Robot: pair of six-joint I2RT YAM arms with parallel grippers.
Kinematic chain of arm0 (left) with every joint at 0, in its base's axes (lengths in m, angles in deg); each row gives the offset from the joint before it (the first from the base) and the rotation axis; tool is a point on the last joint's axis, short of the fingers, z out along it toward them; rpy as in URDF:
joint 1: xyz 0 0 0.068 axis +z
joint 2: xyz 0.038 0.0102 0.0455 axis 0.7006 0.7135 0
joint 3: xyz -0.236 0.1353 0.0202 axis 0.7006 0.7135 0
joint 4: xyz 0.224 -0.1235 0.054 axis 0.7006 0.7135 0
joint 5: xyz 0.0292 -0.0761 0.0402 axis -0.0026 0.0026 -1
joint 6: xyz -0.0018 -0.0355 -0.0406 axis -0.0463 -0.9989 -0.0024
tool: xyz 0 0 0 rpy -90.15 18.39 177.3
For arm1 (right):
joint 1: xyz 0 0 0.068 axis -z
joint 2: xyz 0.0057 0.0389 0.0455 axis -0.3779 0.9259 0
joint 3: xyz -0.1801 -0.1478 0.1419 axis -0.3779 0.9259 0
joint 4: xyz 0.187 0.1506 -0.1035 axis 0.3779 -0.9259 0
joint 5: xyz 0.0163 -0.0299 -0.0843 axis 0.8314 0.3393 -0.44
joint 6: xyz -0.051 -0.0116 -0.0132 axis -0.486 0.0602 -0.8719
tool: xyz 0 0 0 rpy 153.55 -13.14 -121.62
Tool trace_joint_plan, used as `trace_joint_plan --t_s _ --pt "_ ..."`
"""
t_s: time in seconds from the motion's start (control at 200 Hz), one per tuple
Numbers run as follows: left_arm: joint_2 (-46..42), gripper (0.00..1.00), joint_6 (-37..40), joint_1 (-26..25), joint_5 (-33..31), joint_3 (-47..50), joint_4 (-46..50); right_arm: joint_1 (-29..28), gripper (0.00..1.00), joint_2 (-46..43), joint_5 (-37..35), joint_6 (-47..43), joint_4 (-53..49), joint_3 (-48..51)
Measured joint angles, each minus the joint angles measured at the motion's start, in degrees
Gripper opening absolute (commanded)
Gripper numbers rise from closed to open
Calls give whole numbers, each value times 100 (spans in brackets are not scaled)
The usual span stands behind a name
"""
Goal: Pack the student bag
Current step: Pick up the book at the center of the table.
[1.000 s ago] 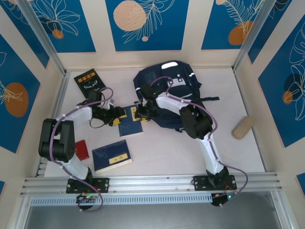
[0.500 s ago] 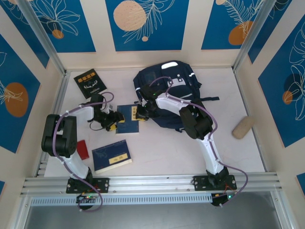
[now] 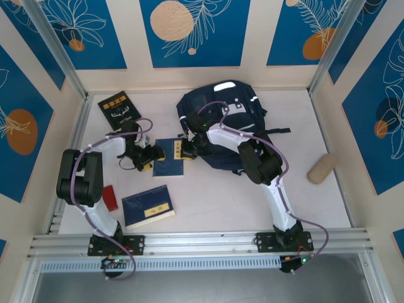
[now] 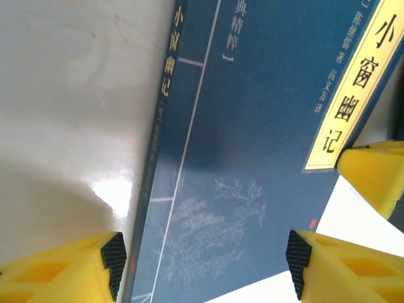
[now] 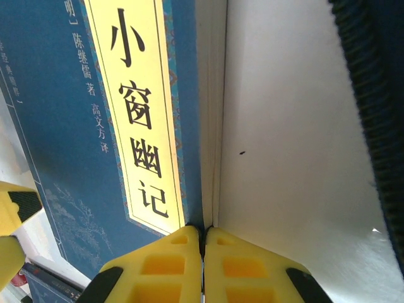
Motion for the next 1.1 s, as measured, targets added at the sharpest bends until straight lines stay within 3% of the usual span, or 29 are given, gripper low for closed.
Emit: trace_joint_plan --t_s 0.13,0.395,0.615,0.765,0.97,1.1 --pt "157 68 7 17 92 -26 0 2 9 -11 9 -2 44 33" --pt "278 56 81 133 621 -57 -31 9 8 -57 2 9 133 122" --pt "208 53 -278 76 1915 98 -772 79 9 -87 52 28 177 184" --pt "-85 53 -389 66 2400 160 -1093 79 9 -107 116 79 278 245" --pt "-39 46 -317 61 2347 144 -984 79 12 -129 175 116 376 304" --pt "61 28 -162 59 2011 103 -699 76 21 -164 170 114 435 374"
